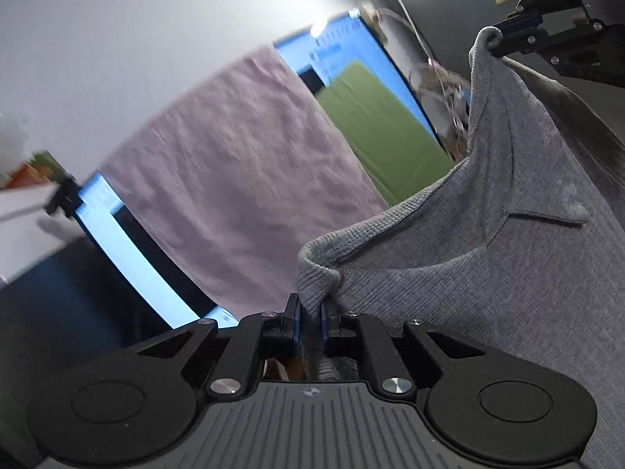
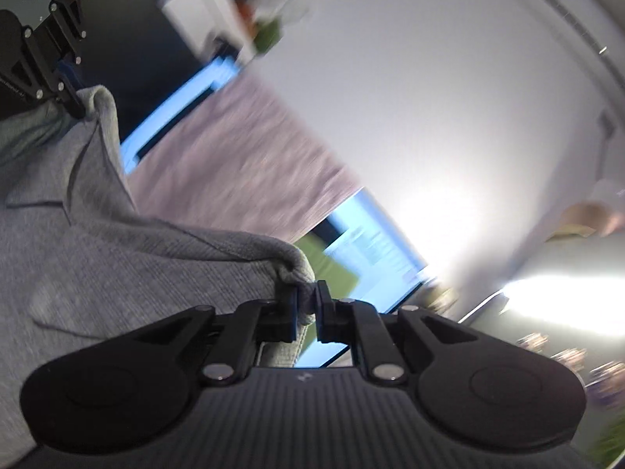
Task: Fold clothes
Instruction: 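Lift and shake the grey shirt with both tools to spread it, then lower the shirt flat onto the desk and open both tools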
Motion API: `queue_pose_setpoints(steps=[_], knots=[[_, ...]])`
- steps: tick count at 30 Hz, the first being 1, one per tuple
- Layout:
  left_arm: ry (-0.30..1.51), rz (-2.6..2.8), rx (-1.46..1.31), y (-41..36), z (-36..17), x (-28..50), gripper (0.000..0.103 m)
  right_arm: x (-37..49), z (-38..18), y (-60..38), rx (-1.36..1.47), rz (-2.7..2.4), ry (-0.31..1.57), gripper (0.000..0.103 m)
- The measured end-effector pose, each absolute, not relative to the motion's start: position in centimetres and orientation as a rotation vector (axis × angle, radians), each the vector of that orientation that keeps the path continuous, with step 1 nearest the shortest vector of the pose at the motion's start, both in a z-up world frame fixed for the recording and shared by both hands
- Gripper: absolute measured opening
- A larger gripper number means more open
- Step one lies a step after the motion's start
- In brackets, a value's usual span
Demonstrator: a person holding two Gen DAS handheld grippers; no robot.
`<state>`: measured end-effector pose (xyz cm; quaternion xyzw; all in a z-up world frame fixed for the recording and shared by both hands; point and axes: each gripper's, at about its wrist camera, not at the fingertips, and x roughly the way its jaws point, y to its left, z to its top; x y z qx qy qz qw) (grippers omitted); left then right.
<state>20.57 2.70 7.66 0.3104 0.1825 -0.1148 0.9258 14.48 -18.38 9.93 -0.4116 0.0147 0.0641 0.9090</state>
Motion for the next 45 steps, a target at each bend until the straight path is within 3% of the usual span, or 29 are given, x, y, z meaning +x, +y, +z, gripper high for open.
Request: queue_pose_setpoints(steps=[6,12,16,18,21,25,27,31,40,41,42,44,45], knots=[[0.554,-0.236,0.576,3.4,-0.6,29.9,0.009,26.0,1.0,-17.6,-0.828,0.16,0.223,0.009],[0.633,-0.181,0.538,4.0,-2.5,36.3,0.009,35.3,-2.4,-17.2,-0.793,0.151,0.355,0.009],[0.723,-0.163,0.487,4.9,-3.7,39.2,0.018,38.4,-3.7,-17.4,-0.686,0.209,0.459,0.011],[0.748,-0.174,0.423,5.7,-3.7,39.5,0.019,39.0,-4.1,-17.9,-0.62,0.247,0.529,0.023],[0.757,-0.191,0.301,7.4,-2.9,39.5,0.037,39.1,-3.2,-19.3,-0.532,0.28,0.574,0.045],[0.756,-0.18,0.151,9.8,-1.2,39.0,0.04,37.9,-0.1,-22.7,-0.379,0.33,0.633,0.051],[0.745,-0.163,0.117,10.2,0.0,37.4,0.04,37.0,0.6,-25.0,-0.312,0.335,0.692,0.062],[0.7,-0.178,0.086,10.1,1.7,33.1,0.04,34.5,-0.8,-29.2,-0.276,0.293,0.836,0.062],[0.63,-0.198,0.139,9.4,-0.3,24.2,0.04,29.6,-5.0,-30.6,-0.357,0.286,0.952,0.049],[0.629,-0.193,0.149,9.5,-0.8,23.8,0.04,29.7,-5.3,-30.3,-0.369,0.288,0.964,0.041],[0.63,-0.193,0.147,9.7,-1.2,23.5,0.04,30.1,-5.9,-30.1,-0.368,0.292,0.984,0.015],[0.641,-0.205,0.126,10.3,-1.9,23.2,0.04,30.4,-6.4,-29.6,-0.355,0.287,1.003,0.004],[0.645,-0.208,0.122,10.5,-2.2,23.1,0.04,30.3,-6.4,-29.0,-0.405,0.277,0.995,0.003]])
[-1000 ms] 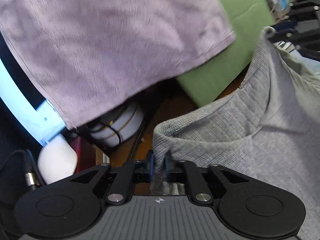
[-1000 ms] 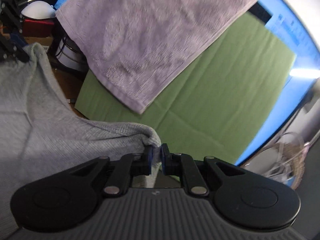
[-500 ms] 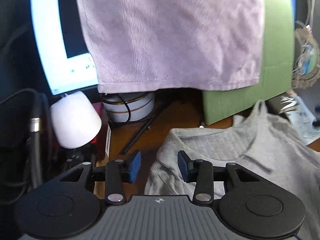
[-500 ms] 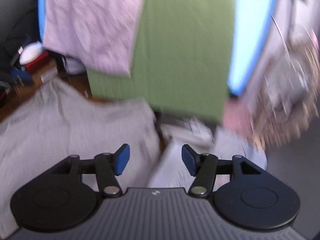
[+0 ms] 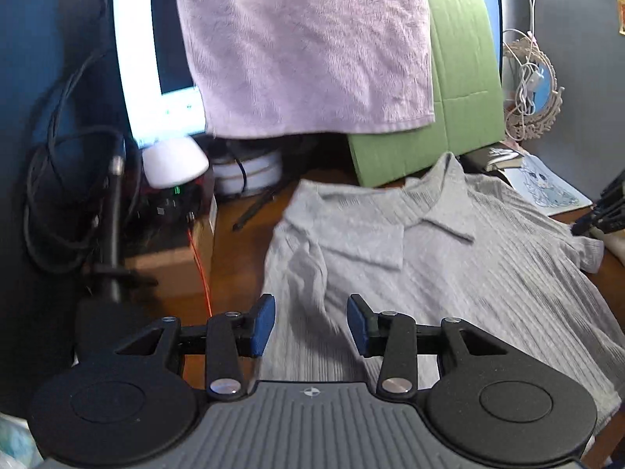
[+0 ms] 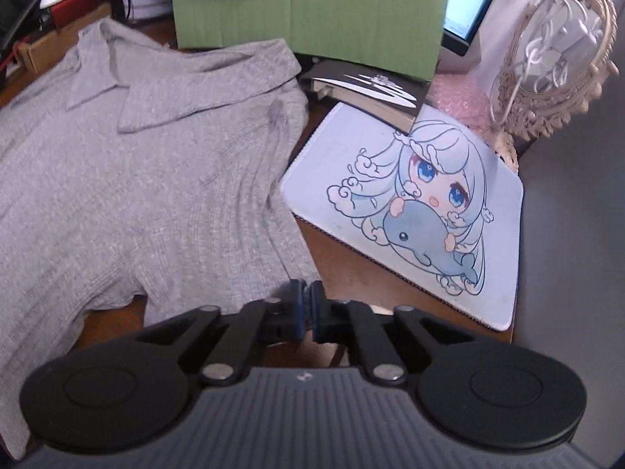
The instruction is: Fold clothes
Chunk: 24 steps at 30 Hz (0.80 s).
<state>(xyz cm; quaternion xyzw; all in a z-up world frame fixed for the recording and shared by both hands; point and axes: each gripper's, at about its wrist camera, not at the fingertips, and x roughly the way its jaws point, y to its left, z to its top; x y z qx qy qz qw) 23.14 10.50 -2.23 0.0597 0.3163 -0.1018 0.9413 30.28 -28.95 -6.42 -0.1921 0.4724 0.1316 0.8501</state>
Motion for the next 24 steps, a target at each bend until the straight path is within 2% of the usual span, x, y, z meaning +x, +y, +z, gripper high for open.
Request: queue_pose_setpoints(steps=[3,7,16,24], knots=[[0.661,-0.202,0.135,11.0,-3.0,23.1,0.04,29.9,-5.4,-27.7,-0.549,0.219,0.93,0.003],[0.685,-0.198,0.142,11.4,-3.9,23.4,0.04,31.7,-3.1,-30.1,-0.559,0.058,0.884,0.003],[0.702,-0.177,0.159,12.2,-4.8,23.6,0.04,35.4,-7.4,-33.6,-0.58,-0.121,0.957,0.003],[0.772,-0.205,0.194,11.7,-5.3,24.6,0.039,33.4,-6.1,-34.2,-0.498,-0.134,0.878,0.005]])
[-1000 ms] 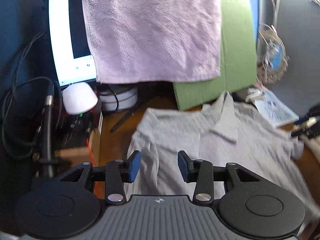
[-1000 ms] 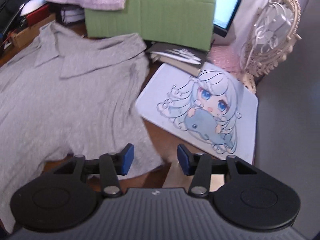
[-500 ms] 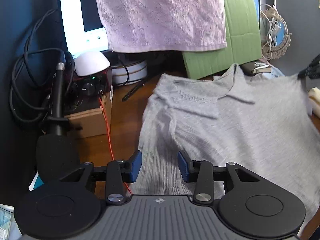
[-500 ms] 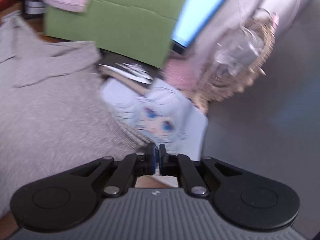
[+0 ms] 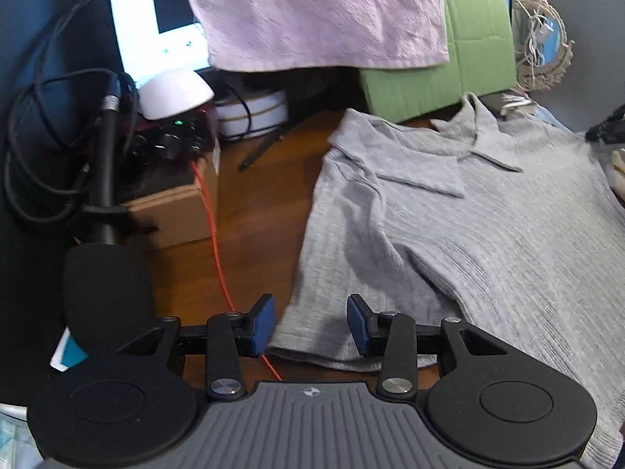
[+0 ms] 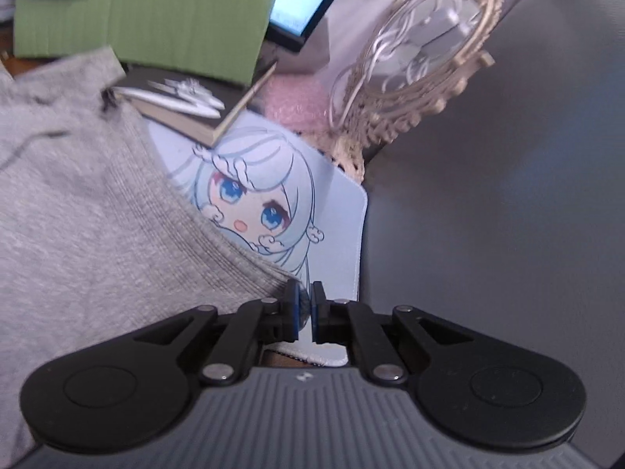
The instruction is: Fold clothes
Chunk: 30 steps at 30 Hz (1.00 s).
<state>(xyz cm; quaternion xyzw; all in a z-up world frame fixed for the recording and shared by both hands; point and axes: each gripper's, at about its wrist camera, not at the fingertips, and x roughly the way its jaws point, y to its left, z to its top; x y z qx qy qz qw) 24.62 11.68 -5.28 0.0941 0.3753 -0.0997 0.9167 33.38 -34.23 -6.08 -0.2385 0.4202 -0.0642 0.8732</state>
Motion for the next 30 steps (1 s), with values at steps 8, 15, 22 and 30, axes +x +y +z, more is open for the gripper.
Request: queue_pose_setpoints(steps=[8,15,22,30], knots=[[0.747,-0.125,0.308,10.8,-5.2,25.2,0.003,27.6,-3.5,-32.8,-0.399,-0.069,0.726,0.009],[0.719,0.036,0.47,11.6,-4.8,27.6,0.005,22.8,-2.4,-31.1,-0.393,-0.002,0.653,0.011],[0.745,0.07,0.425,12.6,-5.1,27.9,0.018,19.0,-1.3,-32.0,-0.377,0.006,0.599,0.027],[0.651,-0.164,0.172,12.3,-0.1,20.2,0.026,11.4,-2.6,-31.3,-0.193,0.25,0.631,0.029]])
